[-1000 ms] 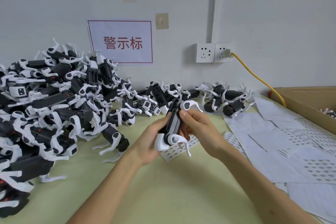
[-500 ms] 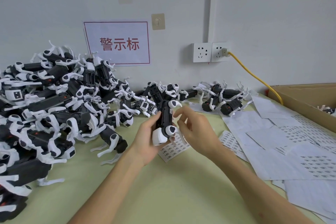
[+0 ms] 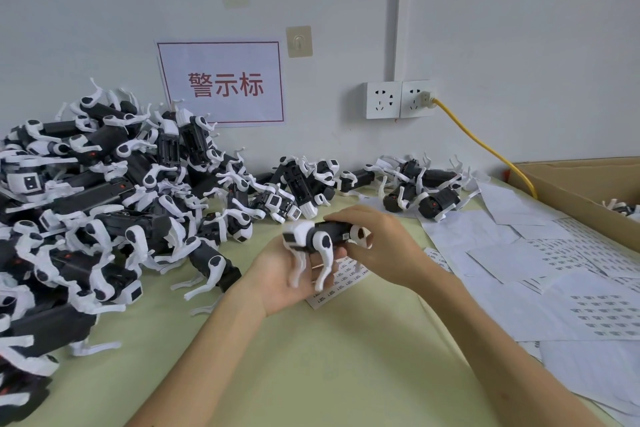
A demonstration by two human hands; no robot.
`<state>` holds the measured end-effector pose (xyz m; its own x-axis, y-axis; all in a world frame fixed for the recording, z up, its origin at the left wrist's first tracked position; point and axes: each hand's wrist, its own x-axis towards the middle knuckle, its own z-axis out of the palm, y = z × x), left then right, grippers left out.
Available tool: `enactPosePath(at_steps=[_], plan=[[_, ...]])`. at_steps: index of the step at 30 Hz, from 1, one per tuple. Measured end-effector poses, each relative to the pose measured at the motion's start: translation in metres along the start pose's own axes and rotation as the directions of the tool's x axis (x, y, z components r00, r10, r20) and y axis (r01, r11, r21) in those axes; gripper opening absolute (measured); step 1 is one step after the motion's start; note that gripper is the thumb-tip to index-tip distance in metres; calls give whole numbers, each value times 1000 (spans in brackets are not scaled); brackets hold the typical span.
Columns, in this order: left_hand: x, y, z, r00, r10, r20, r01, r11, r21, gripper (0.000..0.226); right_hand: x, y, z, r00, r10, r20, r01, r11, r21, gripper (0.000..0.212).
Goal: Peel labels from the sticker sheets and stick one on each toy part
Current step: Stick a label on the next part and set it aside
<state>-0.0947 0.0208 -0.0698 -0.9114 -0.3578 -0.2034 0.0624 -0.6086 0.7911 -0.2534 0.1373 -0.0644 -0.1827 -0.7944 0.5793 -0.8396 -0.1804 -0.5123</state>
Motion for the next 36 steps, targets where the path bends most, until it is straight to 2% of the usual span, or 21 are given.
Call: enactPosePath(at_steps=[3, 5, 7, 9, 11, 12, 13, 15, 16, 17, 18, 19, 20, 21, 22, 23, 27, 29, 31, 33, 36], plan=[[7, -4, -3, 999, 16, -31, -14, 998, 57, 55, 2, 3, -3, 977, 205, -63, -197, 974, 108, 29], [10, -4, -7, 995, 56, -87, -53, 998, 42, 58, 3, 8, -9, 916, 400, -17, -377, 875, 303, 18], [11, -2, -11, 974, 130, -185, -123, 991, 47, 50, 2, 12, -15, 810, 575, 112, -539, 655, 529, 16], [11, -1, -14, 934, 177, -310, -173, 984, 39, 38, 0, 16, -19, 697, 691, 191, -604, 423, 675, 19], [11, 0, -16, 901, 174, -397, -201, 979, -27, 32, 2, 18, -24, 630, 751, 199, -526, 223, 821, 15], [10, 0, -17, 891, 166, -422, -213, 975, -67, 31, 4, 20, -29, 617, 770, 160, -423, 153, 893, 12], [9, 1, -18, 884, 162, -438, -224, 970, -93, 30, 6, 23, -37, 612, 788, 64, -303, 158, 940, 9], [9, 2, -20, 874, 167, -456, -238, 966, -102, 31, 5, 31, -65, 530, 820, -215, -48, 283, 958, 16], [9, 3, -21, 871, 173, -460, -243, 965, -96, 32, 1, 37, -81, 448, 831, -329, 109, 315, 943, 21], [9, 3, -21, 869, 177, -463, -246, 965, -93, 31, -6, 43, -97, 353, 851, -389, 258, 311, 914, 27], [9, 3, -20, 868, 178, -464, -246, 965, -89, 31, -15, 52, -109, 251, 879, -404, 346, 309, 886, 34], [10, 2, -19, 868, 180, -463, -245, 966, -82, 30, -24, 60, -118, 137, 911, -388, 339, 325, 883, 39], [10, 2, -19, 866, 184, -465, -243, 967, -71, 29, -30, 66, -121, 33, 934, -355, 252, 336, 908, 39], [10, 2, -18, 864, 184, -469, -238, 969, -58, 29, -33, 73, -119, -45, 939, -342, 116, 345, 931, 35], [10, 1, -17, 862, 184, -472, -233, 971, -46, 29, -33, 78, -114, -75, 931, -356, 0, 357, 934, 28], [9, 1, -16, 862, 186, -472, -229, 973, -37, 29, -29, 81, -108, -53, 927, -372, -78, 368, 927, 26], [9, 2, -15, 853, 207, -479, -235, 972, 1, 28, -12, 78, -73, 277, 855, -437, -341, 513, 788, 49], [9, 2, -15, 849, 216, -482, -231, 973, 28, 26, -11, 83, -56, 386, 836, -390, -452, 540, 710, 64], [9, 2, -14, 853, 218, -473, -225, 973, 44, 26, -13, 88, -47, 436, 851, -294, -456, 490, 743, 74], [9, 1, -14, 855, 221, -469, -219, 974, 58, 26, -13, 90, -46, 471, 843, -258, -439, 478, 761, 74], [9, 1, -13, 852, 235, -468, -220, 972, 87, 28, -13, 91, -43, 497, 768, -404, -538, 638, 551, 68]])
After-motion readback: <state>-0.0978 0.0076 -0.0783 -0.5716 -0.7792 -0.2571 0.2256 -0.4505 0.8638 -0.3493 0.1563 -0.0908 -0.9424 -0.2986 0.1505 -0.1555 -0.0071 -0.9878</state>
